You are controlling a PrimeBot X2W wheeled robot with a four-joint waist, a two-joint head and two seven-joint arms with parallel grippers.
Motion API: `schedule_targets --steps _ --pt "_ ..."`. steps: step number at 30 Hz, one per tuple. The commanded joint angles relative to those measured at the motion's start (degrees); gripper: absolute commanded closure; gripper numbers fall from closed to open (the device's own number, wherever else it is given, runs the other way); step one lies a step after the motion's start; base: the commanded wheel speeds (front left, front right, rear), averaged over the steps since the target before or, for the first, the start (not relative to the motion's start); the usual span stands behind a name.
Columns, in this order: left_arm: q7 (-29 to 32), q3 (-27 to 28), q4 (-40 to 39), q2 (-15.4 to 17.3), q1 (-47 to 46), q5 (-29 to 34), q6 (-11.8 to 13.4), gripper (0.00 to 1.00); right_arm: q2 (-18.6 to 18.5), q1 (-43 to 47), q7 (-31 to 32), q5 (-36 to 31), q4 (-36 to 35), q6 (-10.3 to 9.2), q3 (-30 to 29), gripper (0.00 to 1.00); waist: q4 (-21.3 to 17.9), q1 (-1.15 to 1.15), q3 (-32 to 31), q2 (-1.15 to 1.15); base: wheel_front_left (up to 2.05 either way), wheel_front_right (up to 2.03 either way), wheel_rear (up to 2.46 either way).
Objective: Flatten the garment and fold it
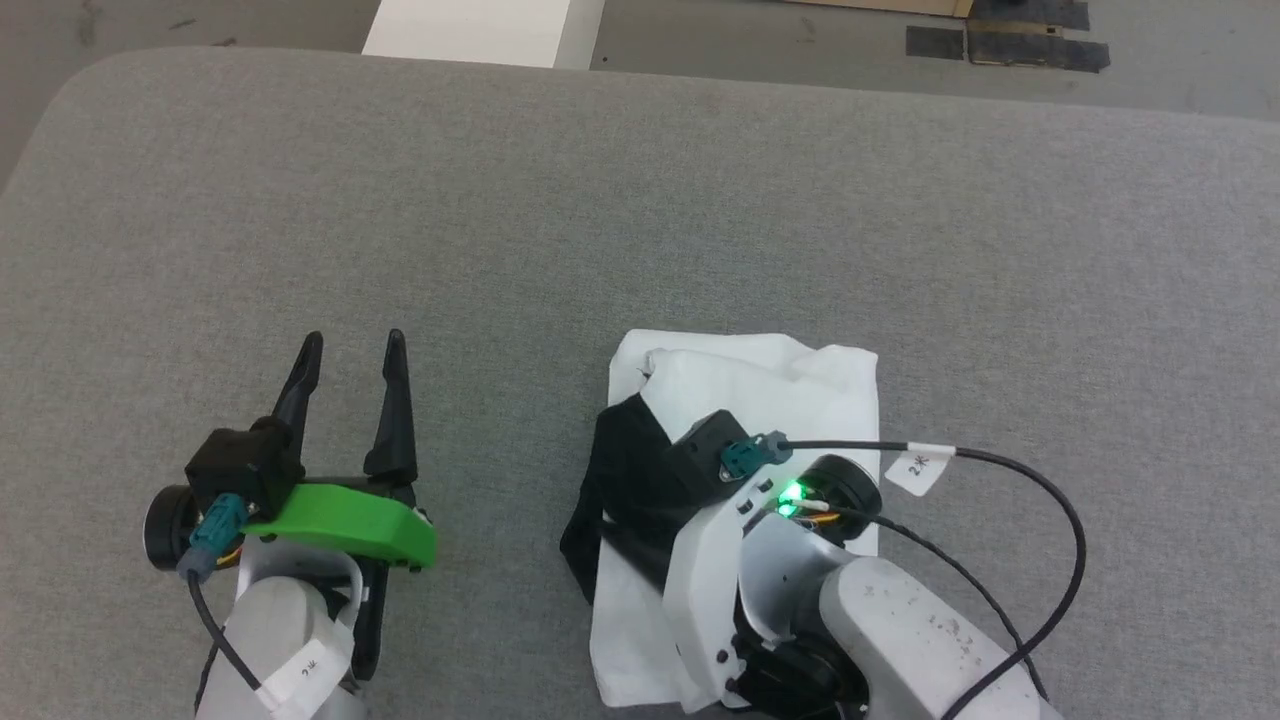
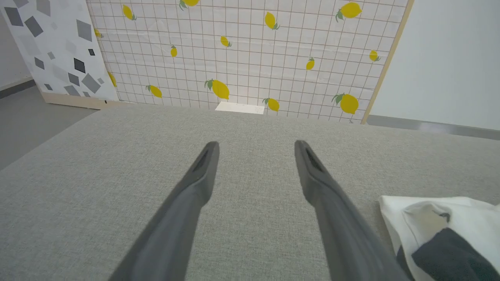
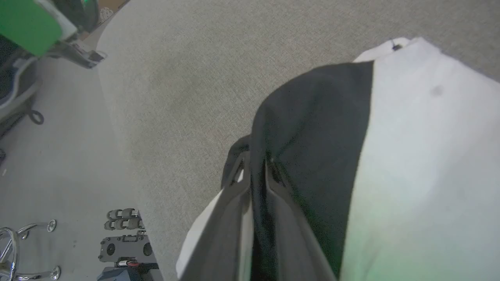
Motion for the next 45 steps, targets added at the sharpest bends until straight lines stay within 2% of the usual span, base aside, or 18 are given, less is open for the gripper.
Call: schedule_targets --steps 1,4,5,9,13,16,20,22,26,27,31,35,36,37,38,39,43,45 --pt "-0.3 0.5 0.1 -0.4 -0.6 0.4 -0.3 0.00 0.0 -1.2 -1.6 1.5 0.0 -0.08 0.1 0.00 -0.7 -0.01 -0.6 0.65 0.00 0.00 0.00" --pt "-0.3 1.2 0.2 -0.3 0.3 0.6 -0.3 0.00 0.0 -1.5 -6.4 4.1 -2.1 -0.08 -1.0 0.00 -1.8 -0.01 -1.8 0.65 0.00 0.00 0.00" --pt "-0.3 1.9 0.0 -0.3 1.1 0.7 -0.4 0.00 0.0 -1.0 -14.4 6.0 -6.3 -0.08 -3.6 0.00 -3.2 -0.01 -3.1 0.65 0.00 0.00 0.00" --pt "-0.3 2.4 -0.1 -0.4 2.0 0.8 -0.5 0.00 0.0 2.7 -24.8 4.8 -10.8 -0.08 -11.4 0.00 -4.6 -0.01 -4.9 0.65 0.00 0.00 0.00" --pt "-0.3 2.7 -0.3 -0.4 2.8 0.9 -0.6 0.00 0.0 8.6 -30.6 2.9 -13.4 -0.08 -18.9 0.00 -5.9 -0.01 -6.1 0.65 0.00 0.00 0.00" --pt "-0.3 2.6 -0.5 -0.4 3.1 1.0 -0.7 0.00 0.0 13.1 -31.9 2.4 -13.8 -0.08 -23.5 0.00 -6.2 -0.01 -6.3 0.65 0.00 0.00 0.00" --pt "-0.3 2.3 -0.4 -0.5 3.3 1.0 -0.8 0.00 0.0 17.6 -29.7 2.3 -11.6 -0.08 -27.0 0.00 -6.5 -0.01 -6.3 0.65 0.00 0.00 0.00" --pt "-0.3 2.1 -0.3 -0.5 3.3 1.0 -0.8 0.00 0.0 19.1 -26.4 2.8 -9.5 -0.08 -27.4 0.00 -6.5 -0.01 -6.1 0.65 0.00 0.00 0.00" --pt "-0.3 1.8 -0.3 -0.5 3.1 1.0 -0.9 0.00 0.0 19.4 -20.1 4.3 -5.5 -0.08 -27.2 0.00 -6.3 -0.01 -5.5 0.65 0.00 0.00 0.00" --pt "-0.3 1.6 -0.2 -0.5 2.9 0.9 -1.0 0.00 0.0 18.4 -16.4 5.1 -3.4 -0.08 -26.8 0.00 -5.9 -0.01 -5.1 0.65 0.00 0.00 0.00" --pt "-0.3 1.4 0.0 -0.6 2.7 0.8 -1.0 0.00 0.0 16.8 -12.3 8.1 -0.7 -0.08 -25.3 0.00 -5.1 -0.01 -4.7 0.65 0.00 0.00 0.00" --pt "-0.3 1.2 0.5 -0.7 2.8 0.6 -1.0 0.00 0.0 15.0 -6.4 8.2 2.4 -0.08 -23.6 0.01 -4.2 -0.01 -4.6 0.65 0.00 0.00 0.00" --pt "-0.3 1.2 0.6 -0.7 2.8 0.6 -1.0 0.00 0.0 14.8 -5.8 7.9 2.8 -0.08 -23.6 0.39 -4.0 -0.01 -4.7 0.65 0.00 0.00 0.00" --pt "-0.3 1.2 0.7 -0.7 2.9 0.6 -1.1 0.00 0.0 14.6 -5.5 7.9 3.0 -0.08 -23.5 0.57 -4.0 -0.01 -4.7 0.65 0.00 0.00 0.00" --pt "-0.3 1.2 0.8 -0.7 2.9 0.6 -1.1 0.00 0.0 14.3 -5.4 7.7 3.1 -0.08 -23.6 0.81 -3.9 -0.01 -4.8 0.65 0.00 0.00 0.00" --pt "-0.3 1.3 0.8 -0.8 2.9 0.6 -1.1 0.00 0.0 14.0 -5.4 7.1 3.2 -0.08 -23.7 0.98 -4.0 -0.01 -4.8 0.65 0.00 0.00 0.00" --pt "-0.3 2.2 0.5 -0.6 3.3 0.7 -1.0 0.00 0.0 12.0 -4.8 2.8 2.9 -0.08 -24.9 1.00 -4.9 -0.01 -4.7 0.65 0.00 0.00 0.00" --pt "-0.3 3.1 0.0 -0.5 3.5 0.7 -0.7 0.00 0.0 10.5 -3.4 -2.4 1.9 -0.08 -25.2 1.00 -5.9 -0.01 -4.5 0.65 0.00 0.00 0.00"
